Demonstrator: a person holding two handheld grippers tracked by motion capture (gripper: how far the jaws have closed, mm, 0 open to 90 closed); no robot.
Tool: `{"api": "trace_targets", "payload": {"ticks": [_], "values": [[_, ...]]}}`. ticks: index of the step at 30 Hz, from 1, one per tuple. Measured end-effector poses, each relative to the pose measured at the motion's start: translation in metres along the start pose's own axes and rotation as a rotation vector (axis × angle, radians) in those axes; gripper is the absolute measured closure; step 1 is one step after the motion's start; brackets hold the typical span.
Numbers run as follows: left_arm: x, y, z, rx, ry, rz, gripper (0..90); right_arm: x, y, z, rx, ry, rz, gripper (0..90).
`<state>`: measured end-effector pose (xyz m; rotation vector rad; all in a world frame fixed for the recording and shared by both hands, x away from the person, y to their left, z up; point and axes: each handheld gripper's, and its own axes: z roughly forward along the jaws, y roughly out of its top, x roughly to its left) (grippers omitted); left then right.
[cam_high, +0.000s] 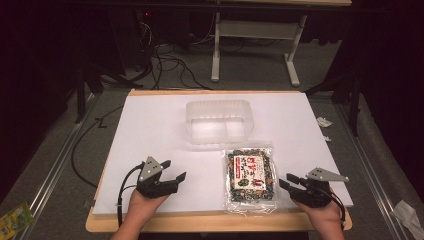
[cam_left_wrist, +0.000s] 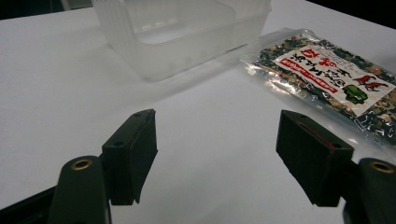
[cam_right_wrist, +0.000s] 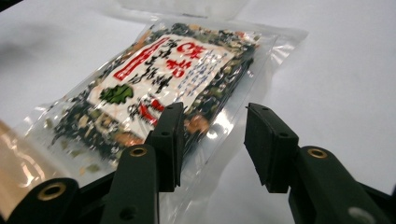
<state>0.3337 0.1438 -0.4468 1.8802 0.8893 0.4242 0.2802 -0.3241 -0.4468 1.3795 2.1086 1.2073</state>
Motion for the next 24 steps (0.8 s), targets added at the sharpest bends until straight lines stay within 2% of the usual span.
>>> {"api": "trace_targets", "payload": {"ticks": [4, 9, 13, 15, 17, 19, 21, 24], "values": [[-0.001, -0.001, 0.000, -0.003, 0.014, -0.027, 29.6, -0.009, 0.011, 0.007, -0.030, -0.013, 0.017, 54.5], [-0.004, 0.000, 0.004, 0.004, 0.012, -0.015, 29.7, -0.032, 0.027, 0.028, -0.044, -0.027, 0.080, 49.1], [-0.008, 0.000, 0.012, 0.015, -0.002, -0.053, 32.5, -0.050, 0.040, 0.052, -0.050, -0.014, 0.157, 44.4], [-0.014, 0.001, 0.020, 0.029, -0.019, -0.065, 37.0, -0.059, 0.046, 0.066, -0.038, -0.006, 0.186, 42.7], [-0.025, 0.004, 0.030, 0.050, -0.033, -0.041, 44.8, -0.066, 0.049, 0.079, -0.026, 0.008, 0.231, 41.7], [-0.035, 0.005, 0.040, 0.064, -0.043, -0.022, 53.1, -0.071, 0.051, 0.089, -0.007, 0.000, 0.237, 41.6], [-0.046, 0.008, 0.053, 0.080, -0.070, -0.028, 60.5, -0.075, 0.053, 0.096, -0.003, 0.015, 0.260, 41.5], [-0.068, 0.013, 0.077, 0.106, -0.095, -0.012, 75.3, -0.076, 0.054, 0.104, 0.008, 0.028, 0.283, 41.0]]}}
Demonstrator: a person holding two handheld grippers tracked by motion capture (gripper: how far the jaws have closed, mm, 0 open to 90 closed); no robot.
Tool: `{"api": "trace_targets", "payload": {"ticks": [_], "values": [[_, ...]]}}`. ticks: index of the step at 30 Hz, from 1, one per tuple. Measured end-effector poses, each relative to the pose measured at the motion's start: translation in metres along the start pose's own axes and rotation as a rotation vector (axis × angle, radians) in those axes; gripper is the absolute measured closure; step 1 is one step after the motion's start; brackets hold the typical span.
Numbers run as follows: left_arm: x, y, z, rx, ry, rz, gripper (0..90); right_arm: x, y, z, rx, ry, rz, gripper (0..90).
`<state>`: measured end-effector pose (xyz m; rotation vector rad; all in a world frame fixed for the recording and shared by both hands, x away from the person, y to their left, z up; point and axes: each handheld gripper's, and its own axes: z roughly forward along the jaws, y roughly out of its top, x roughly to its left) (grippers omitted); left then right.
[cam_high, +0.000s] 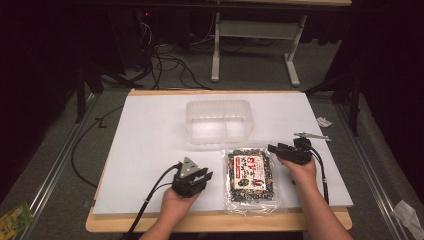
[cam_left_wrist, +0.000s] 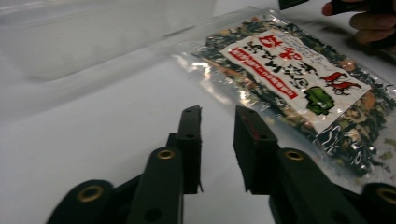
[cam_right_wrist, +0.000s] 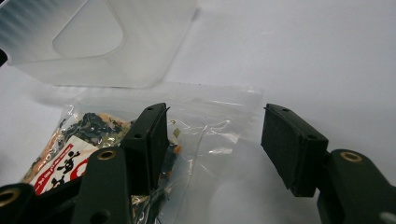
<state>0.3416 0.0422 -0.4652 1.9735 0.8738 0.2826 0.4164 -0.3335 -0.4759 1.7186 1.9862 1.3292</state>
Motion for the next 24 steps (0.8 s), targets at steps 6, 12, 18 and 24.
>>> {"api": "trace_targets", "payload": {"ticks": [6, 12, 18, 24], "values": [[-0.026, 0.009, 0.035, 0.044, -0.030, 0.023, 82.2, 0.003, -0.001, 0.010, 0.030, 0.005, 0.020, 38.3], [-0.033, 0.011, 0.043, 0.081, 0.012, 0.055, 89.8, 0.001, -0.001, 0.011, 0.028, 0.023, 0.039, 40.5], [-0.035, 0.009, 0.044, 0.081, 0.034, 0.074, 90.0, -0.003, -0.002, 0.008, 0.016, 0.068, 0.087, 43.7], [-0.035, 0.008, 0.045, 0.078, 0.032, 0.067, 90.0, -0.002, -0.003, 0.005, 0.007, 0.154, 0.112, 51.0]]}}
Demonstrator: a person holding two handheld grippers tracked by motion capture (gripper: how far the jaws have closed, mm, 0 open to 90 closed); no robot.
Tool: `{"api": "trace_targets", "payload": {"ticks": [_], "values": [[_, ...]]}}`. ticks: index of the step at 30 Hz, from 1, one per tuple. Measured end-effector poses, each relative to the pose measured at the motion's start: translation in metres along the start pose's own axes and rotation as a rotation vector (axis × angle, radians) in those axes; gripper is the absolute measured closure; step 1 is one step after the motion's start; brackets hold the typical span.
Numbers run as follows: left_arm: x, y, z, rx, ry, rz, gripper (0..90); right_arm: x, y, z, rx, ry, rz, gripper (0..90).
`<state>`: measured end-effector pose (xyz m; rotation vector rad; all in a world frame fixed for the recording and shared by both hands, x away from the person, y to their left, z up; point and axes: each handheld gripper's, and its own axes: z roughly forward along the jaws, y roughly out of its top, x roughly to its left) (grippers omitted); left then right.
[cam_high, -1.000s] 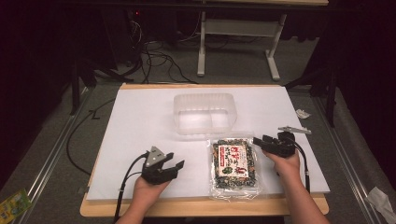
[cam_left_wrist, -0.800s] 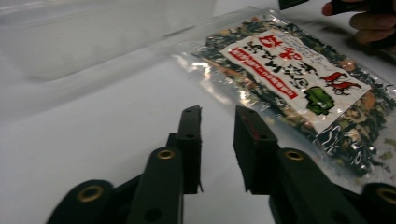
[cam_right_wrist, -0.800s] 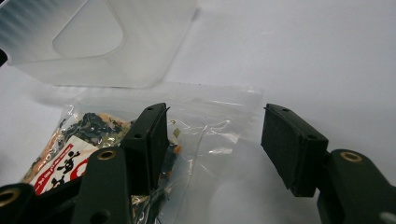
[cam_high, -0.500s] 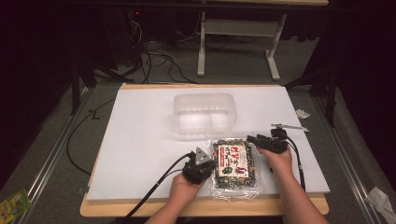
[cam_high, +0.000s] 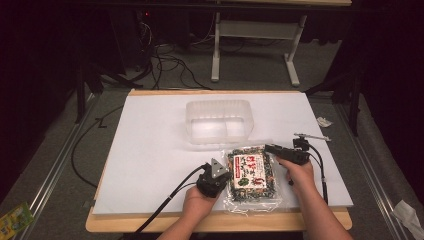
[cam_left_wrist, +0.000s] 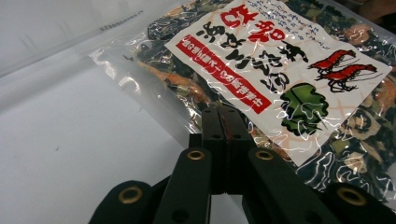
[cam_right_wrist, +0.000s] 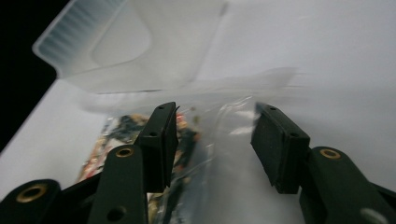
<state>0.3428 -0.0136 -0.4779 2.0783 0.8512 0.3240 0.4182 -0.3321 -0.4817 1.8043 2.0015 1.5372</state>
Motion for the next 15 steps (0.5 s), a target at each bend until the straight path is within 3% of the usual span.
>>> {"api": "trace_targets", "payload": {"ticks": [3, 8, 15], "values": [[0.000, 0.000, 0.000, -0.003, 0.000, 0.002, 90.0, 0.007, -0.001, 0.002, 0.009, 0.010, -0.026, 51.6], [0.000, -0.002, 0.000, -0.007, 0.001, 0.005, 90.0, 0.004, -0.002, 0.001, 0.046, 0.041, -0.023, 55.6], [0.000, -0.002, -0.001, -0.013, -0.001, -0.001, 88.8, 0.000, -0.007, -0.014, 0.054, 0.092, -0.013, 68.7]]}}
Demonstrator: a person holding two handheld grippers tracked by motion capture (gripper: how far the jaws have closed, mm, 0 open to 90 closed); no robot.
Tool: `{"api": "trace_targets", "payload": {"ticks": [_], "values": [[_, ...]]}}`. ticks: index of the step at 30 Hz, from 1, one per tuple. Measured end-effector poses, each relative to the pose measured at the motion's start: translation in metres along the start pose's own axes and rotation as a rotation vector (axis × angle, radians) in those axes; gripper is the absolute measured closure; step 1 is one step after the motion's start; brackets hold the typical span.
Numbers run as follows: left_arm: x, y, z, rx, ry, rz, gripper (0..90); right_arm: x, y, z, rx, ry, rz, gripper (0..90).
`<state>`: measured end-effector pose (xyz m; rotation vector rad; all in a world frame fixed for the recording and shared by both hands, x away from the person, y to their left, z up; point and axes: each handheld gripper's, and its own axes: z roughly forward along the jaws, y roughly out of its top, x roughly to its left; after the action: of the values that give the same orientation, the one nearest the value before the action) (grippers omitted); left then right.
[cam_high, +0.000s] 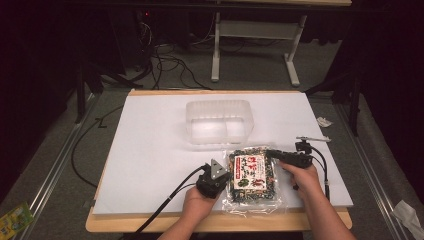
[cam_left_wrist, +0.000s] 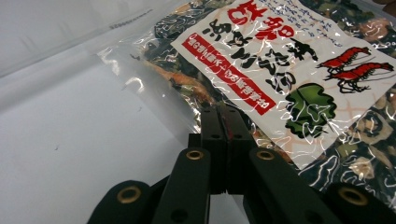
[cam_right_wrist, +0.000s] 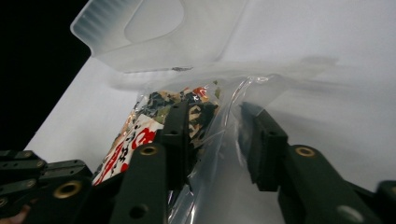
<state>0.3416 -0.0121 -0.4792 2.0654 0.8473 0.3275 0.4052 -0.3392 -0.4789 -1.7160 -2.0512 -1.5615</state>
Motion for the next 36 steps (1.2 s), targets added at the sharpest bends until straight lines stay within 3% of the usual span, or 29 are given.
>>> {"api": "trace_targets", "payload": {"ticks": [4, 6, 9, 10, 14, 19, 24, 27, 30, 32, 33, 36], "values": [[0.006, 0.001, -0.002, 0.000, -0.008, -0.036, 78.1, 0.005, -0.003, -0.010, -0.019, -0.005, -0.029, 74.2], [0.013, 0.001, -0.004, -0.022, -0.020, -0.095, 66.6, 0.011, -0.004, -0.015, -0.040, -0.025, -0.061, 80.6], [0.023, 0.000, -0.007, -0.031, -0.031, -0.152, 56.4, 0.019, -0.004, -0.018, -0.044, -0.031, -0.110, 81.0], [0.025, 0.000, -0.007, -0.038, -0.040, -0.170, 52.8, 0.023, -0.005, -0.018, -0.051, -0.041, -0.139, 81.4], [0.032, 0.002, -0.004, -0.046, -0.104, -0.244, 42.6, 0.034, -0.005, -0.020, -0.073, -0.054, -0.182, 82.1], [0.039, 0.007, 0.012, -0.044, -0.198, -0.370, 35.3, 0.039, -0.005, -0.021, -0.089, -0.055, -0.215, 82.2], [0.042, 0.008, 0.017, -0.045, -0.251, -0.448, 34.4, 0.042, -0.005, -0.025, -0.106, -0.044, -0.233, 82.1], [0.042, 0.008, 0.014, -0.066, -0.253, -0.450, 40.0, 0.045, -0.005, -0.026, -0.122, -0.030, -0.239, 82.2], [0.039, 0.011, 0.008, -0.101, -0.219, -0.413, 52.1, 0.050, -0.004, -0.027, -0.137, -0.013, -0.243, 82.1], [0.036, 0.016, 0.004, -0.136, -0.251, -0.394, 64.8, 0.054, -0.003, -0.027, -0.146, -0.019, -0.257, 82.1], [0.033, 0.020, 0.002, -0.139, -0.244, -0.376, 69.7, 0.056, -0.003, -0.026, -0.147, -0.012, -0.261, 82.5], [0.029, 0.023, 0.000, -0.126, -0.209, -0.315, 68.7, 0.064, -0.001, -0.024, -0.150, -0.031, -0.290, 82.7]]}}
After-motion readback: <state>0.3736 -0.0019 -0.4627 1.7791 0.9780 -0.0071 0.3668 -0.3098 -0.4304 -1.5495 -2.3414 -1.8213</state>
